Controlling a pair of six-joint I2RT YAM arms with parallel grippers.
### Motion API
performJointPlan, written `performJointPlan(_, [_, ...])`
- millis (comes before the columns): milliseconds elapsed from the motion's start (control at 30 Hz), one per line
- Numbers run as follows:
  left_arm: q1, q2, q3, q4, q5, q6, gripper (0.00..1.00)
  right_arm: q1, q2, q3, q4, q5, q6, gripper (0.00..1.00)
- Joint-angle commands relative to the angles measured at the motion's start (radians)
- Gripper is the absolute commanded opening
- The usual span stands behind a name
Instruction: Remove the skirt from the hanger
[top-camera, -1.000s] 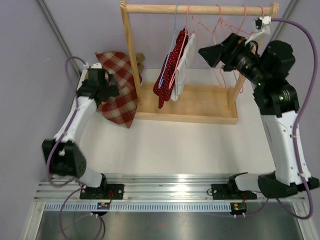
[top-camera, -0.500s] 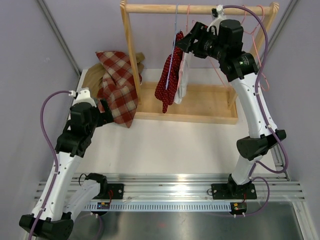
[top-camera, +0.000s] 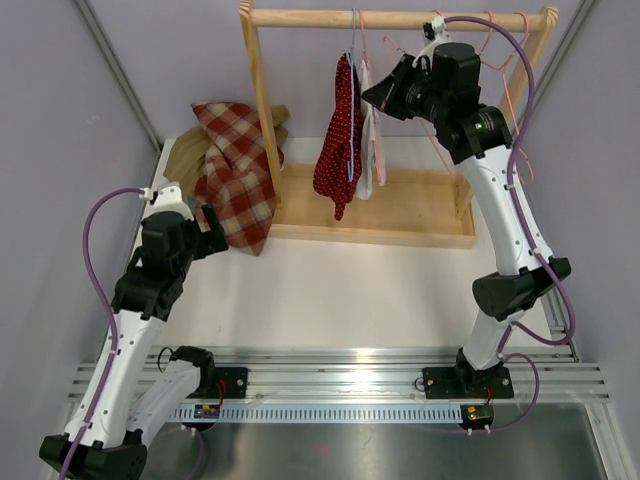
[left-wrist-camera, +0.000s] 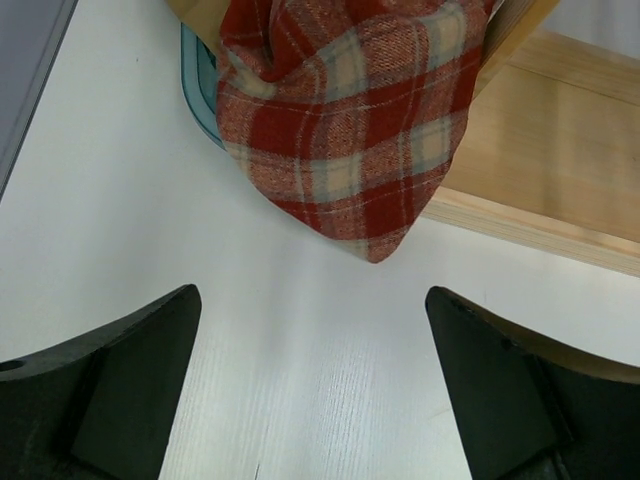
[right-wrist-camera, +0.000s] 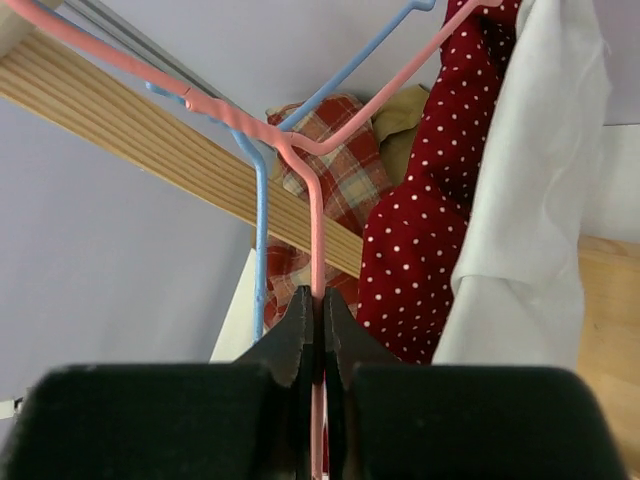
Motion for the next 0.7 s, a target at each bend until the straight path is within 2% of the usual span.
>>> performJointPlan(0, [-0.004, -0.032, -0.003, 0.057, 0.054, 0.026, 0.99, 0.012, 0.008, 0.134, 0.003, 0.018, -0.027, 0.00])
performJointPlan(33, [-0.006, -0.035, 0.029, 0.043, 0.056, 0.026, 0.99, 0.012, 0.020, 0.180, -0.020, 0.022, -0.036, 0.00])
performJointPlan(67, [-0.006, -0.029, 0.056, 0.022, 0.036, 0.011, 0.99, 0.012, 0.050, 0.300, -0.078, 0.049, -0.060, 0.00])
performJointPlan(167, [-0.013, -0.006, 0.214, -0.049, 0.068, -0.001, 0.99, 0.011, 0.078, 0.456, -0.142, 0.106, -0.094, 0.00])
performJointPlan(233, [-0.025, 0.014, 0.286, -0.058, 0.097, 0.000, 0.99, 0.008, 0.048, 0.426, -0.129, 0.113, -0.096, 0.00])
performJointPlan(333, [-0.079, 0.043, 0.400, -0.029, 0.154, 0.006, 0.99, 0.006, -0.056, 0.263, -0.066, 0.110, -0.082, 0.00])
performJointPlan(433, [-0.183, 0.080, 0.435, 0.038, 0.220, 0.025, 0.99, 0.006, -0.144, 0.133, -0.044, 0.117, -0.061, 0.00])
performJointPlan(500, [-0.330, 0.111, 0.454, 0.074, 0.158, 0.041, 0.99, 0.006, -0.204, 0.055, -0.037, 0.110, -0.039, 0.00])
performJointPlan(533, [-0.440, 0.150, 0.461, 0.080, 0.124, 0.055, 0.99, 0.008, -0.246, 0.030, -0.032, 0.103, -0.030, 0.00])
performJointPlan(567, [-0.494, 0.172, 0.474, 0.083, 0.045, 0.060, 0.99, 0.008, -0.267, -0.019, -0.018, 0.091, -0.021, 0.00])
performJointPlan(667, [-0.680, 0.261, 0.526, 0.097, -0.060, 0.078, 0.99, 0.008, -0.346, -0.093, -0.014, 0.091, -0.007, 0.00])
